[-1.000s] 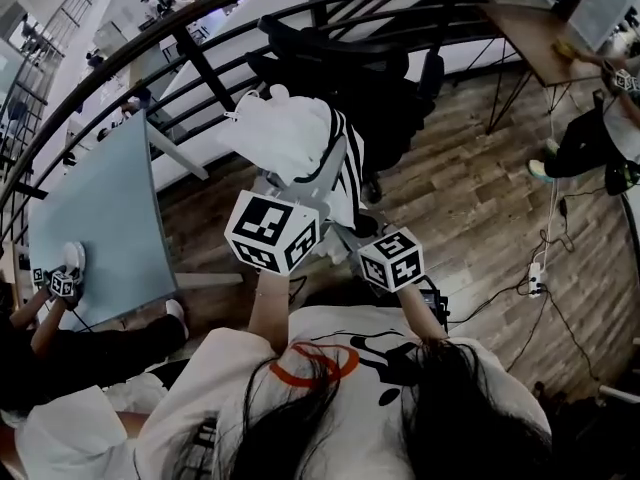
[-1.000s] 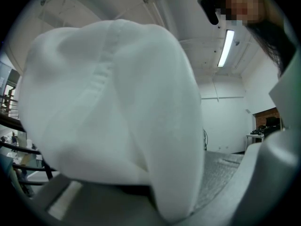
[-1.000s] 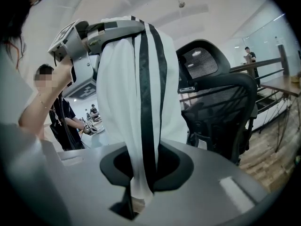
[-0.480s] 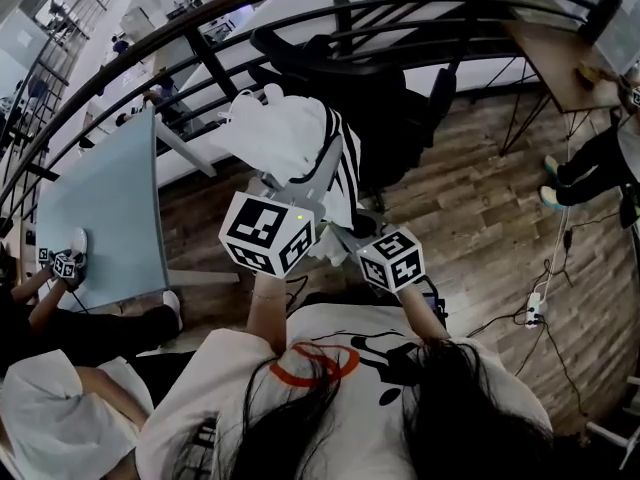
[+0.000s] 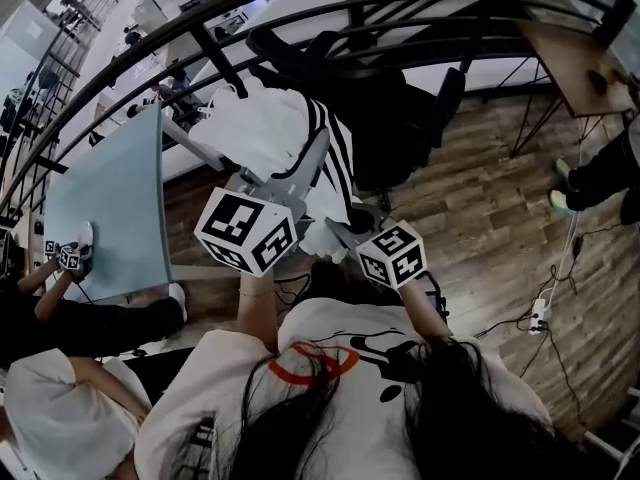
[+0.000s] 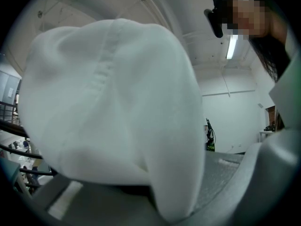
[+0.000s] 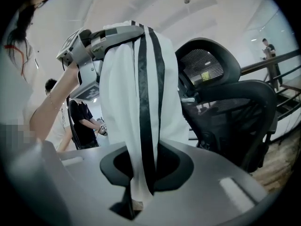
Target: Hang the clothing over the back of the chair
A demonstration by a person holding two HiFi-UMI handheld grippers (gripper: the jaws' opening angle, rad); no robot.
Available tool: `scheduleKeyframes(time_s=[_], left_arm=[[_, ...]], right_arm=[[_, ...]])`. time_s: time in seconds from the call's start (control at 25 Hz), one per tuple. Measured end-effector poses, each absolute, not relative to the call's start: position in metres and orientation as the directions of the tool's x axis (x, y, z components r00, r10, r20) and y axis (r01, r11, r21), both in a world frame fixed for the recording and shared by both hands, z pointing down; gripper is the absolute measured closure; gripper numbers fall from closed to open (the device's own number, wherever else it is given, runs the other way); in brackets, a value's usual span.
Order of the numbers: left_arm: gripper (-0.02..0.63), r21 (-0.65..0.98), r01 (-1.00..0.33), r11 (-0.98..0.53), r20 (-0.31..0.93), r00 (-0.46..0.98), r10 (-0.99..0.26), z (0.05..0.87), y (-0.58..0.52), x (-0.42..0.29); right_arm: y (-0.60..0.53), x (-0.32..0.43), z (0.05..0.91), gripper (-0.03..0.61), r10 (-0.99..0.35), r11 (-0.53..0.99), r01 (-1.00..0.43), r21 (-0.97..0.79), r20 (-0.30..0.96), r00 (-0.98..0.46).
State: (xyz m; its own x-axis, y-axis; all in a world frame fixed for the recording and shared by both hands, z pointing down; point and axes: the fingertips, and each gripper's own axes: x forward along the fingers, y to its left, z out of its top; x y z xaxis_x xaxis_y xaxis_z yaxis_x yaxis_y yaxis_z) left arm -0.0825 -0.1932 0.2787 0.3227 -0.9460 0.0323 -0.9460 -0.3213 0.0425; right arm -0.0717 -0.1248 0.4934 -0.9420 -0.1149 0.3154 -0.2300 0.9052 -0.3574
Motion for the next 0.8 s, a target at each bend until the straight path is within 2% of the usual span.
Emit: scheduleKeyframes(time_s=[0.24, 0.48, 0.6, 0.68, 0.76, 0.8], left_arm=[[0.462, 0.042, -0.928, -0.37, 0.004, 0.371, -0.929, 0.245, -0.211, -0.098], [0.46, -0.021, -0.904, -0.426, -0.025, 0.427, -0.904, 0.21, -0.237, -0.112], [0.46, -0.045, -0.898, -0.439, -0.035, 0.44, -0.897, 0.191, -0.255, -0.119], [0.46, -0.054, -0.891, -0.451, -0.038, 0.453, -0.89, 0.183, -0.265, -0.123], [0.46, -0.063, -0.884, -0.464, -0.041, 0.467, -0.883, 0.175, -0.275, -0.127], [0.462, -0.067, -0.88, -0.471, -0.043, 0.474, -0.879, 0.17, -0.28, -0.129]], right_arm=[[-0.147, -0.086, 0.461, 0.503, -0.101, 0.938, -0.182, -0.295, 0.27, -0.958], [-0.181, -0.098, 0.428, 0.502, -0.142, 0.949, -0.191, -0.249, 0.203, -0.969], [-0.205, -0.099, 0.41, 0.476, -0.17, 0.948, -0.204, -0.243, 0.154, -0.973], [-0.219, -0.099, 0.403, 0.408, -0.193, 0.947, -0.22, -0.234, 0.133, -0.972], [-0.228, -0.098, 0.399, 0.225, -0.215, 0.945, -0.239, -0.222, 0.124, -0.969], [-0.231, -0.097, 0.399, 0.178, -0.22, 0.946, -0.243, -0.216, 0.124, -0.968]])
